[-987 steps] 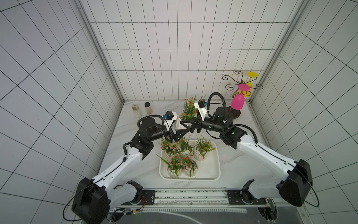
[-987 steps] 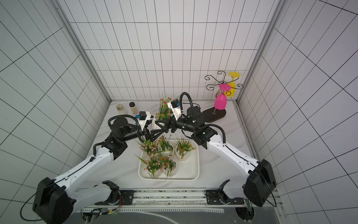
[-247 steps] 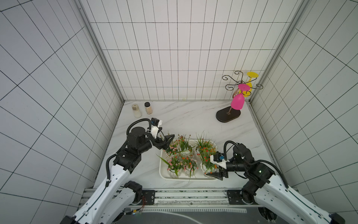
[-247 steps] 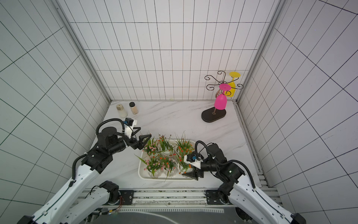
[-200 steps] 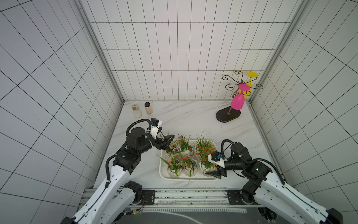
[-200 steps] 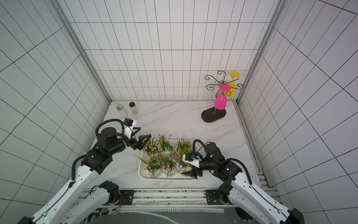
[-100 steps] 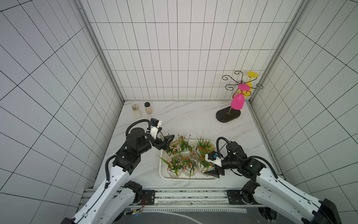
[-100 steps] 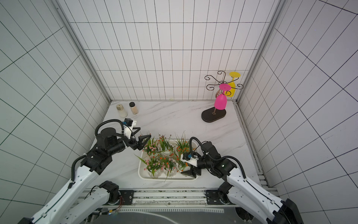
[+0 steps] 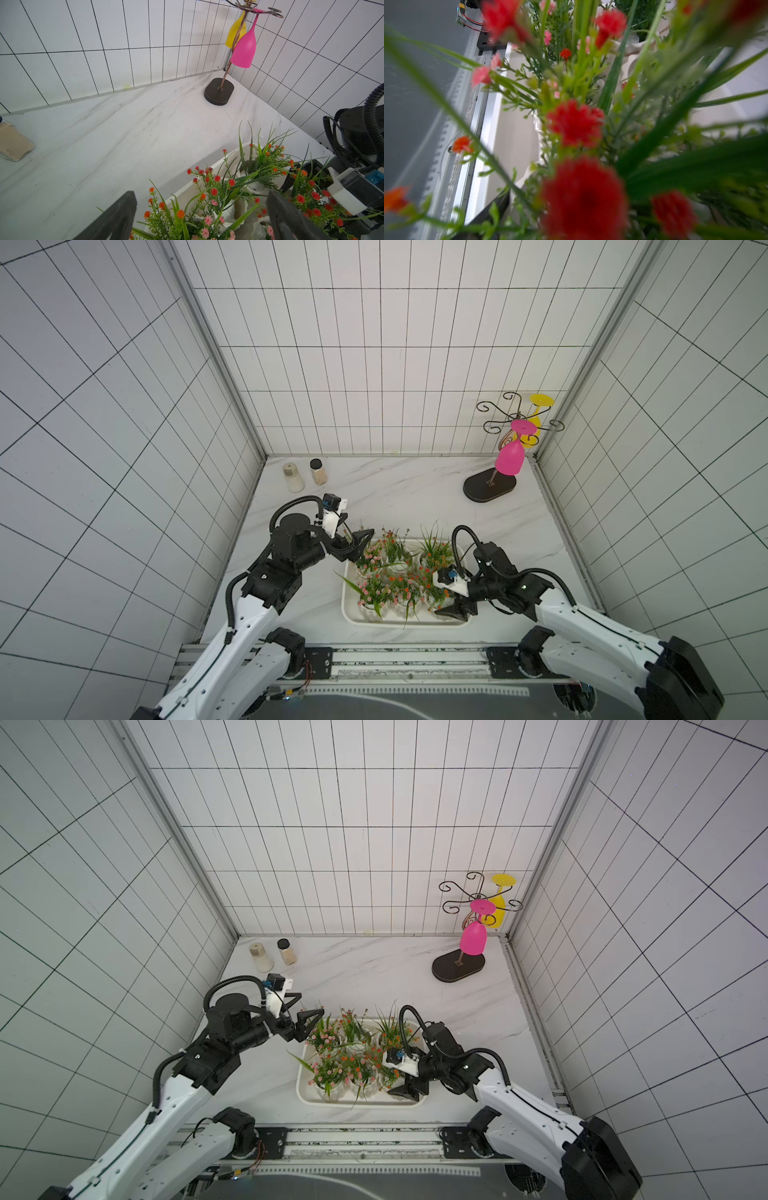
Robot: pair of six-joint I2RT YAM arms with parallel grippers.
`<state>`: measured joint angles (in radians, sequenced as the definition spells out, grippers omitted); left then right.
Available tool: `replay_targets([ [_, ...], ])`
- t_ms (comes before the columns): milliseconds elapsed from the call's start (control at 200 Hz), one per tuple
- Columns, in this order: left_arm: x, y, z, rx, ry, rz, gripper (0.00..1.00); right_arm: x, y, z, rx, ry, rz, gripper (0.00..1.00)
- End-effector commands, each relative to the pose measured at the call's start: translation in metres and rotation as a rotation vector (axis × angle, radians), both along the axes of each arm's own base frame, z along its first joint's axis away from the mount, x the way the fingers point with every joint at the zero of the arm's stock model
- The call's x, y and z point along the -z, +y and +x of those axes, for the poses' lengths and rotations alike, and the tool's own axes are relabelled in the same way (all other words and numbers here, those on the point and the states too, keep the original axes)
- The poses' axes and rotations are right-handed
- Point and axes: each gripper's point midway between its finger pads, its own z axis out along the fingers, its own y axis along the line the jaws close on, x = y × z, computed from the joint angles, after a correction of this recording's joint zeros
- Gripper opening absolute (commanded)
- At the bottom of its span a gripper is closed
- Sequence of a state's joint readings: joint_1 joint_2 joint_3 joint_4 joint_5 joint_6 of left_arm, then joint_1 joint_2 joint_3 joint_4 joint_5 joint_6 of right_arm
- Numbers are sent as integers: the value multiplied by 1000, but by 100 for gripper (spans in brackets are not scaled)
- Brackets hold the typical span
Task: Put the potted gypsophila into the storage box
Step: Place the baby's breath potted plant at the storage box.
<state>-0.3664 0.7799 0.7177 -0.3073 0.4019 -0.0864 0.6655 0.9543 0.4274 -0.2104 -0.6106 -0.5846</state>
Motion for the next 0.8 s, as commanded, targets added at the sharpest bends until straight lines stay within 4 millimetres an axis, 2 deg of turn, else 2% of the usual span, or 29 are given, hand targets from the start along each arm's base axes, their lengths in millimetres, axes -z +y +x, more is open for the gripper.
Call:
replay_targets([
  [0, -4, -1, -3, 13, -27, -7, 97, -9, 4, 6, -23, -64, 30, 92],
  [155, -3, -3, -4, 24, -24, -9, 97, -9, -1, 4, -8, -83, 28, 99],
  [265, -2, -5, -5, 30, -21, -7, 97, -23, -4, 1, -1, -114, 50, 99],
  [500, -2, -5, -4, 29, -15, -9, 97, -91, -14, 2, 97, -246, 186, 99],
  [640, -2, -5, -3, 20, -16, -13, 97, -137, -24, 17, 254, -303, 301, 99],
  [795, -1, -4, 0, 10, -13, -9, 97, -175, -34, 32, 401, -327, 389, 99],
])
